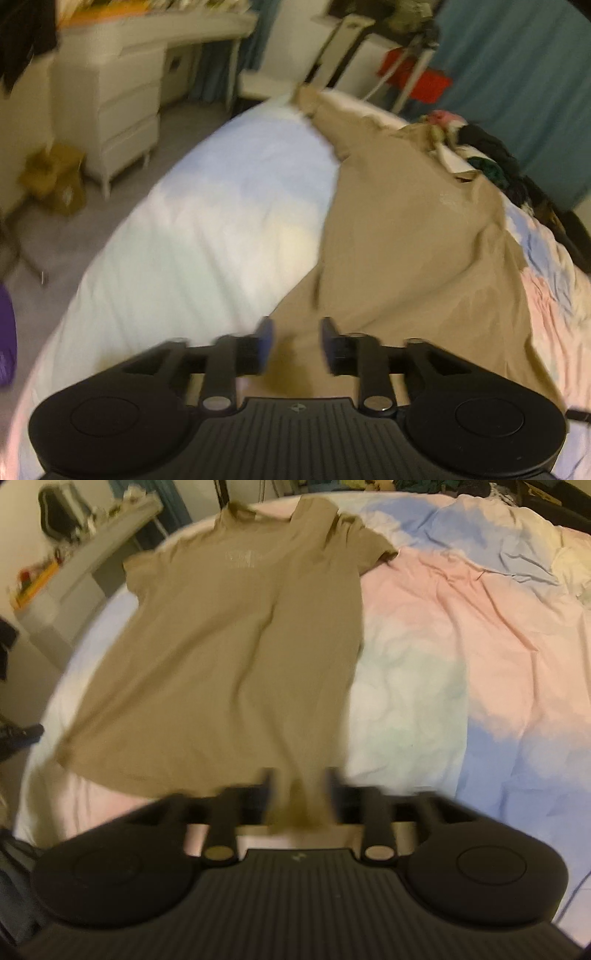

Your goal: Fold clothes

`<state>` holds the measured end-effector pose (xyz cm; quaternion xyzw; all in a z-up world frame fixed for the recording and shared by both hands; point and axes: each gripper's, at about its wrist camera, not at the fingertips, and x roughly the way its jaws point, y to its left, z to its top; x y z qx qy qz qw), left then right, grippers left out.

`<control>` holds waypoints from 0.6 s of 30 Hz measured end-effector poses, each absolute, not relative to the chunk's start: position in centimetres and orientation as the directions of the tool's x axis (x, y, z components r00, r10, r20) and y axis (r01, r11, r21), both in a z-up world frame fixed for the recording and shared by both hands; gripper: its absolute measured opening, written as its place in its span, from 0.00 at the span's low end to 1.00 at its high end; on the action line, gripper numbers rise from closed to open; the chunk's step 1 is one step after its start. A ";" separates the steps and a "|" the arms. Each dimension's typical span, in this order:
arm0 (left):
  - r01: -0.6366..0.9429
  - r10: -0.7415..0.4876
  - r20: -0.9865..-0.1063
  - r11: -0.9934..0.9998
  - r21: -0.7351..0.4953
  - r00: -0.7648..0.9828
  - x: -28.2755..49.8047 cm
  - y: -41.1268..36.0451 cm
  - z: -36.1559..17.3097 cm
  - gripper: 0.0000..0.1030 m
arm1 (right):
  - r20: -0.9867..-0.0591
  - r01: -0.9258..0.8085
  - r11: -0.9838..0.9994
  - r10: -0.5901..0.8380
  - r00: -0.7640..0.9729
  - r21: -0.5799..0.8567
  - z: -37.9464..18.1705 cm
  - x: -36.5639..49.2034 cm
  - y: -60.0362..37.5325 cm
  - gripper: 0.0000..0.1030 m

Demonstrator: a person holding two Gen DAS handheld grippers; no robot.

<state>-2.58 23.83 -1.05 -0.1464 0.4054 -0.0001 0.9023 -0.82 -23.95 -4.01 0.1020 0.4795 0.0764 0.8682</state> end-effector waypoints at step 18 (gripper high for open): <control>0.166 -0.294 -0.457 0.939 -0.300 0.839 4.4 6.7 -5.3 0.99 | -0.504 0.211 0.806 0.122 0.855 0.554 -9.1 19.5 -32.6 0.71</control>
